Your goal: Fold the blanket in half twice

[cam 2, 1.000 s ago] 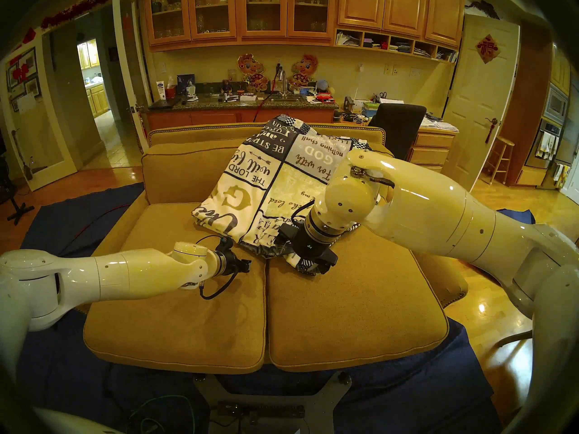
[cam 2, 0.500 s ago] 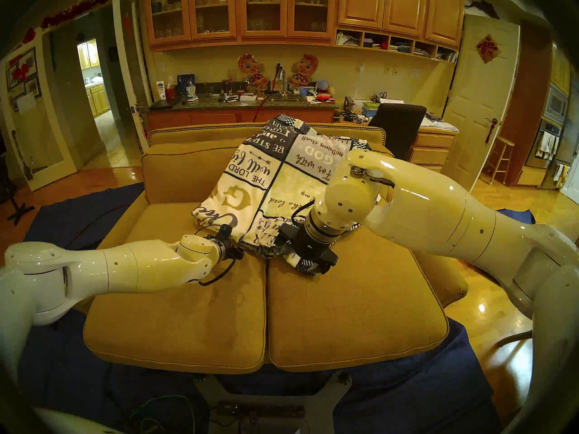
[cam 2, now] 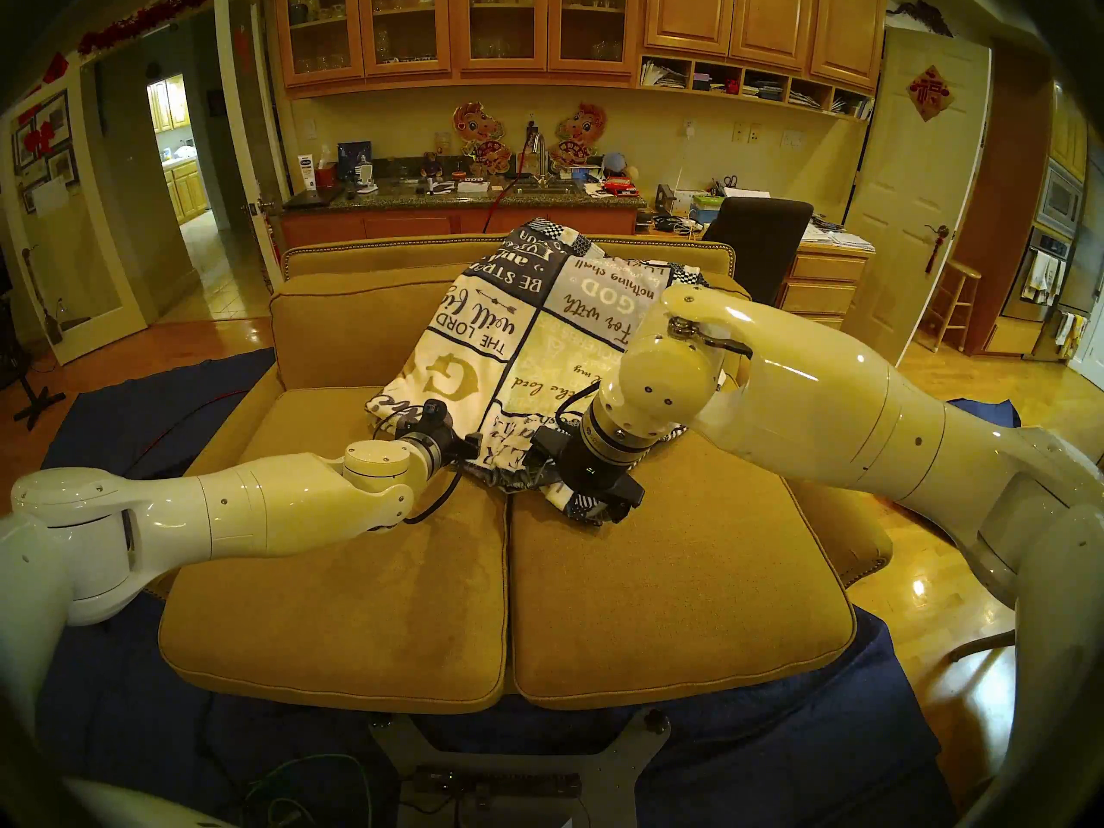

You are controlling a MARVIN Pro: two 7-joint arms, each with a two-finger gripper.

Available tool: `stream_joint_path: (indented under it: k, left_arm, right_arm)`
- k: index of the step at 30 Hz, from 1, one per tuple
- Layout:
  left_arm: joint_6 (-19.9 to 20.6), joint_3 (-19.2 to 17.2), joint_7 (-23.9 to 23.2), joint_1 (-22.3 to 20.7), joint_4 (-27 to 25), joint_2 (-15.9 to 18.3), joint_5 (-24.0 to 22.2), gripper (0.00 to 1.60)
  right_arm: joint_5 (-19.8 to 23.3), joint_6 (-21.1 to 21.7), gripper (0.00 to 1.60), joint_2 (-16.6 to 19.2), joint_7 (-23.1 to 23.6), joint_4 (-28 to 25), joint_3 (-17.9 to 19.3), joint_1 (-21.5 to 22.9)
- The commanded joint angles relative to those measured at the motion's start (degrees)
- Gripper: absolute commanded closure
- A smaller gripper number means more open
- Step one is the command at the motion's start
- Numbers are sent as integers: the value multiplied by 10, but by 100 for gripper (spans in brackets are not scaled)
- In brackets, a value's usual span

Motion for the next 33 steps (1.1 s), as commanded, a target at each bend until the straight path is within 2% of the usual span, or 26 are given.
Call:
stream_joint_path:
  k: [1,6,8,10,14,15,18,24,26,29,31,32,33]
  left_arm:
    - [-64,-45,30,27,-49,22,-45,0]
    - [-117,-49,28,51,-62,29,-36,0]
    - [-131,-68,5,70,-58,33,-32,0]
    - [-160,-58,-20,70,-52,37,-39,0]
    - [-199,-75,-64,95,-33,41,-47,0]
    - [-199,-75,-64,95,-33,41,-47,0]
    - [-217,-72,-104,98,-4,37,-56,0]
    - [-216,-85,-155,96,47,13,-87,0]
    - [-226,-92,-199,107,75,3,-100,0]
    - [-237,-95,-201,112,88,-8,-105,0]
    - [-236,-98,-235,113,113,-19,-113,0]
    - [-236,-99,-226,112,118,-25,-114,0]
    - [-240,-102,-238,114,127,-30,-117,0]
  right_arm:
    - [-1,0,0,1,1,-1,6,6]
    - [-1,1,0,1,1,-1,6,6]
    - [-1,0,0,1,1,-1,6,6]
    - [-1,0,0,1,1,-1,6,6]
    - [-1,0,0,1,1,-1,5,6]
    - [-1,0,0,1,1,-1,5,6]
    - [-1,0,0,1,1,-1,5,6]
    - [-1,0,0,1,1,-1,5,6]
    - [-1,0,0,1,1,-1,5,6]
    - [-1,0,0,1,1,-1,5,6]
    - [-1,0,0,1,1,-1,5,6]
    - [-1,0,0,1,1,-1,5,6]
    - [-1,0,0,1,1,-1,5,6]
